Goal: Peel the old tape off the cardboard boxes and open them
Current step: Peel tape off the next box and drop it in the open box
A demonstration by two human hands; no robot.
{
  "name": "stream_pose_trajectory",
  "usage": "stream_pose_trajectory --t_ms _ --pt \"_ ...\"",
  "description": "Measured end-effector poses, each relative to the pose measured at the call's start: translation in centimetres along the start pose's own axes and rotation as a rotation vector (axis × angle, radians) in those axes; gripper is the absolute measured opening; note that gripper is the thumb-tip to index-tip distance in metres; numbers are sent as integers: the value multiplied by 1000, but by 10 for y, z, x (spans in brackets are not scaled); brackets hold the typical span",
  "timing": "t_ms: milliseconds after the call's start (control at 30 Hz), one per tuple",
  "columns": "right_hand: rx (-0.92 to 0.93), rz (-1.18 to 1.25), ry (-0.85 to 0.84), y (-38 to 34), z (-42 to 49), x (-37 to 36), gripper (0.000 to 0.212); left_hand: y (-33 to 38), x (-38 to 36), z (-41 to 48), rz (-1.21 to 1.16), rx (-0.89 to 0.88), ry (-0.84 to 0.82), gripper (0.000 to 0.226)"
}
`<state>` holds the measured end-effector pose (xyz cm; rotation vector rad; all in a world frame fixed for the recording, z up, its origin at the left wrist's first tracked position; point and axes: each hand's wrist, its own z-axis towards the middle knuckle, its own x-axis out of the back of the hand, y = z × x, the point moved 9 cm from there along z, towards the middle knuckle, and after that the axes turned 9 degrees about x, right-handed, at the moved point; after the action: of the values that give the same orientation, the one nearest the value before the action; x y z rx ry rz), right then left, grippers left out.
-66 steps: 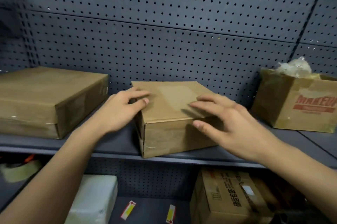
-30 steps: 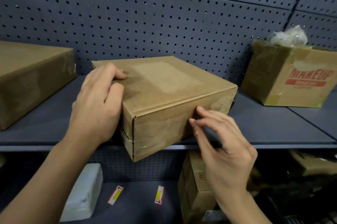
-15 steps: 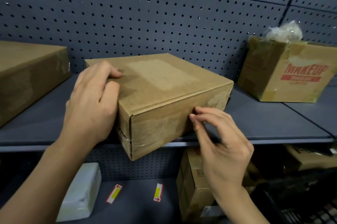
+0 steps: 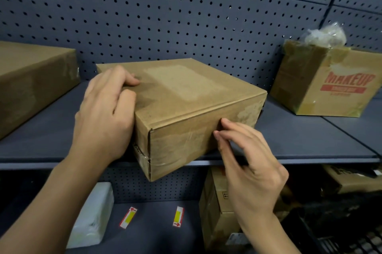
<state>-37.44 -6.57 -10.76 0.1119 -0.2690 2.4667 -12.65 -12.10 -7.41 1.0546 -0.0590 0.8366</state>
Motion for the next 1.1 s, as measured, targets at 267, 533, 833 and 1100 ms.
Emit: stream_pose_trajectory --t_ms 267,533,833,1100 --pt "12 -7 0 -1 1 0 12 0 -1 0 -8 -11 11 30" --pt "7 18 -7 -2 -3 -3 10 1 -1 0 1 -17 13 27" --pt "64 -55 16 -5 0 -4 14 1 -1 0 -2 -29 22 29" --pt "56 -35 -15 -4 7 -3 9 1 -1 0 6 -33 19 31"
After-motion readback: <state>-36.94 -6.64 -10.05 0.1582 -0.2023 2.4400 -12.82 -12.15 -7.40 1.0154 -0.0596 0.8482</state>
